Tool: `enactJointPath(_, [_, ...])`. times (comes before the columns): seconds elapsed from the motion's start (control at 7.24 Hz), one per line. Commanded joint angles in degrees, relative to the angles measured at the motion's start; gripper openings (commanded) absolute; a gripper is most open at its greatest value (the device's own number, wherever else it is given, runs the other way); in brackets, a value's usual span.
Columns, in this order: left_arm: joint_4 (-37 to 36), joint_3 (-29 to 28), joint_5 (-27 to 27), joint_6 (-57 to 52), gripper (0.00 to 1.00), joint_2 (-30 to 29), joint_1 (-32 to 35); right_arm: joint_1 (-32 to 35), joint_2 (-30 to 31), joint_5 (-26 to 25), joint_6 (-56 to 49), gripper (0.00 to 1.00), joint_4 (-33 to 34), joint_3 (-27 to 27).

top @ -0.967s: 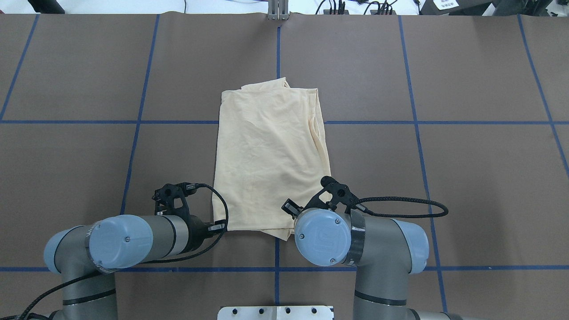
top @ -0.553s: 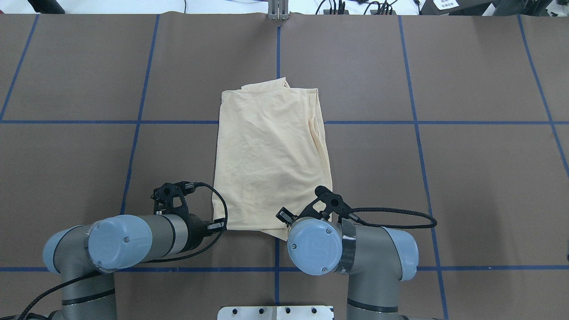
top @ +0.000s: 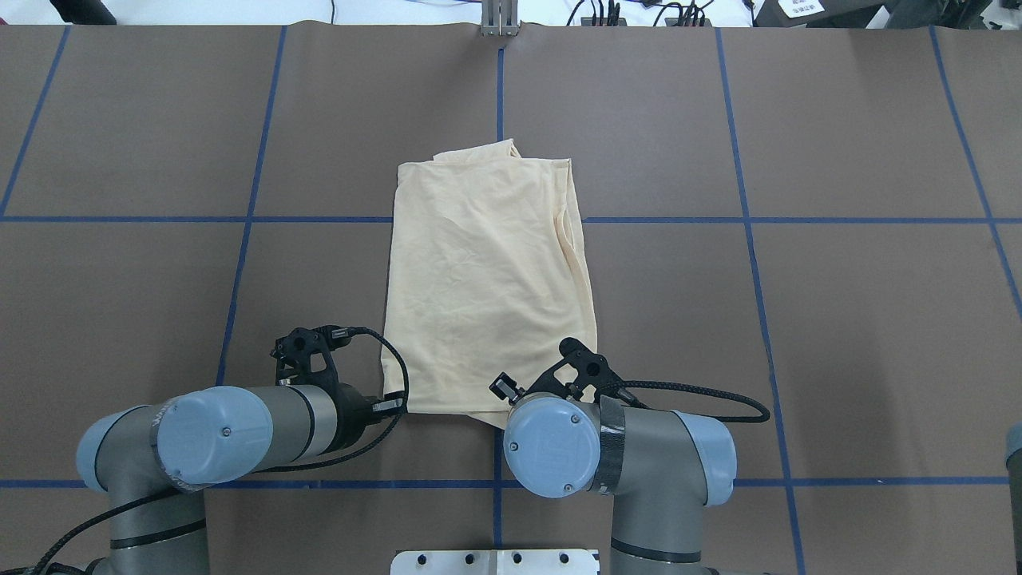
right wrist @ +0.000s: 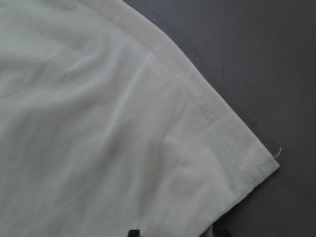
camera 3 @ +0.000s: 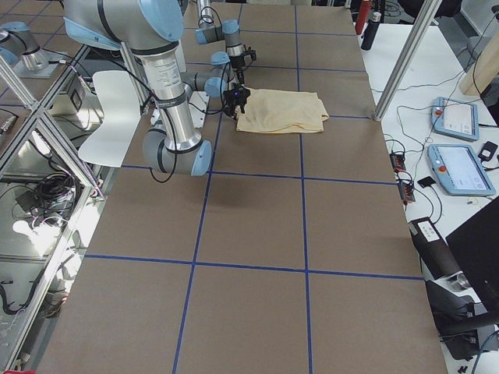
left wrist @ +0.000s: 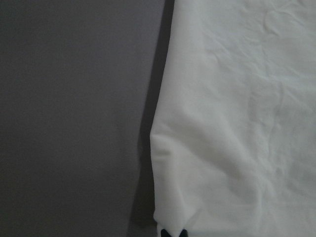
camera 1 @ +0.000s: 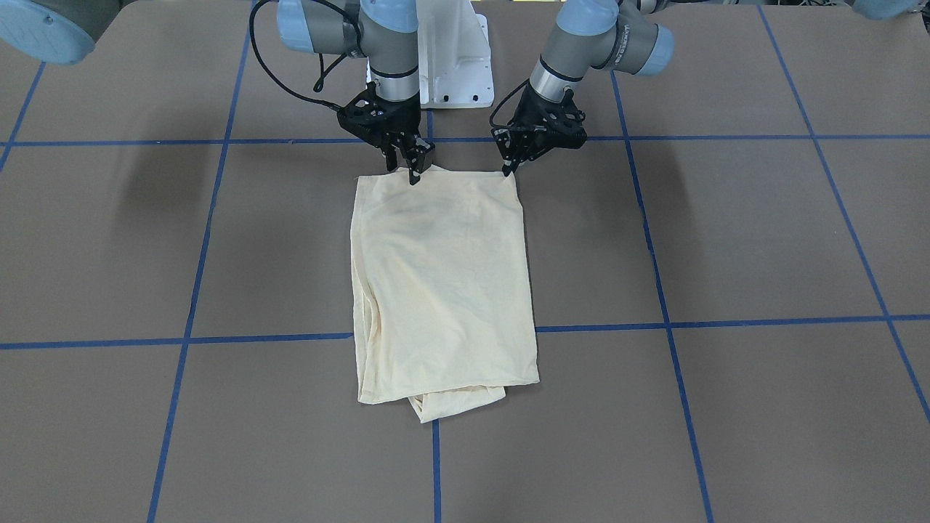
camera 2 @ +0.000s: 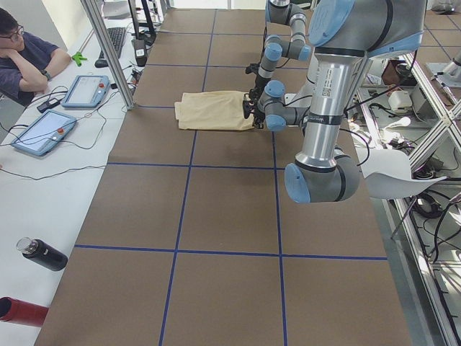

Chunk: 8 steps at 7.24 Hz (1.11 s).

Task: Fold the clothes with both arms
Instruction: 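Lower both grippers and grasp the shirt's near corners, then lift the near edge with both grippers and fold it toward the far edge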

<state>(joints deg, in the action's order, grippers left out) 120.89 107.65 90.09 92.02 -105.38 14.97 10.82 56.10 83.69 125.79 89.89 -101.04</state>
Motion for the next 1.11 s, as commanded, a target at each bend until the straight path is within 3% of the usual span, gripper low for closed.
enactJointPath(0.0, [0.05, 0.37, 0.00, 0.00, 0.00, 0.09, 0.05, -0.01, -0.11, -1.07, 2.70, 0.00, -0.16, 0.06])
enactJointPath(0.41, [0.05, 0.72, 0.08, -0.09, 0.00, 0.00, 0.05, 1.30, -0.64, -2.21, 2.36, 0.00, -0.16, -1.86])
enactJointPath(0.83, [-0.13, 9.13, 0.61, -0.53, 0.00, 0.96, -0.21, 0.54, 5.92, -1.95, 1.92, 0.00, 3.33, -17.80])
enactJointPath(0.97, [-3.26, 14.38, 0.70, -0.18, 0.00, 1.66, -2.38, -2.18, 6.04, -2.04, 2.18, 0.00, 9.71, -23.70])
